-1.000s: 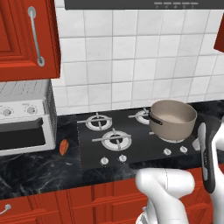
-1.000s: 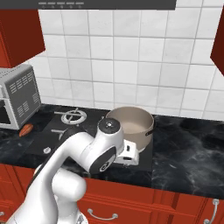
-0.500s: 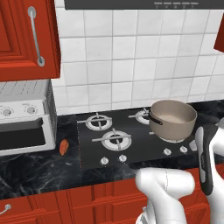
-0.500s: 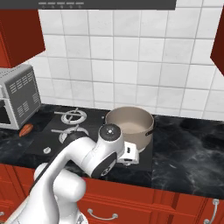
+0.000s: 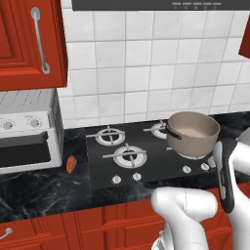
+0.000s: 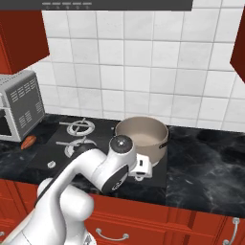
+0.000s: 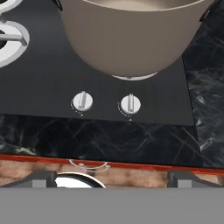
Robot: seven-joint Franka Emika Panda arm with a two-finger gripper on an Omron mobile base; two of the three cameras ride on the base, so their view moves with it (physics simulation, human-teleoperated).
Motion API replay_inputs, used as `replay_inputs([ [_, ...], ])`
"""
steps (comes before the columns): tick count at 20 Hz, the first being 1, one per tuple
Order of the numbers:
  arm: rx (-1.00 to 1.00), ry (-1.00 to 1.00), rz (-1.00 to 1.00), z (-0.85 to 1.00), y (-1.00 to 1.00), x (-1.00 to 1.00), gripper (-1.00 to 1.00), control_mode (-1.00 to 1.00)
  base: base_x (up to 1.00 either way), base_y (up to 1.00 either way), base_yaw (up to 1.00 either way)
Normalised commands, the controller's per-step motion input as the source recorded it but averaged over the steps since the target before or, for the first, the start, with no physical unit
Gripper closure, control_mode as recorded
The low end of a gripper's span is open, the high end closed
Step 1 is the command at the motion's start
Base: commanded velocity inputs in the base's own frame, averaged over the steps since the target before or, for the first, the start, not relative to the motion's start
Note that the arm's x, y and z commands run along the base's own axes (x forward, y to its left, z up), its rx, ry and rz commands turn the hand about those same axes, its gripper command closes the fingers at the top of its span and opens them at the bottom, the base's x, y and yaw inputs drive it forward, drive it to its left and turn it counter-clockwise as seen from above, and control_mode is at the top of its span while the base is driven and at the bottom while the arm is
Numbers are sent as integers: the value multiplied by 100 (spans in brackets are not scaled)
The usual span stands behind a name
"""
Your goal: Turn on the burner for the pot on the stove. Wait thirty seconds for the pot to heat up. Then add the sweet potato to the pot.
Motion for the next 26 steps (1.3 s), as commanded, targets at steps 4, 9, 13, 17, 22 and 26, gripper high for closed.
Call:
replay_inputs([
  [4, 0, -1, 0, -24, -6, 1, -100, -100, 0, 0, 0],
  [9, 0, -3, 0, -24, -6, 4, -100, -100, 0, 0, 0],
  [13, 0, -10, 0, -26, -2, 8, -100, -100, 0, 0, 0],
  [17, 0, -6, 0, -19, -6, 9, -100, -100, 0, 0, 0],
  [22, 0, -1, 0, -13, -3, 20, -100, -100, 0, 0, 0],
  [26, 0, -1, 0, -5, -3, 24, -100, -100, 0, 0, 0],
])
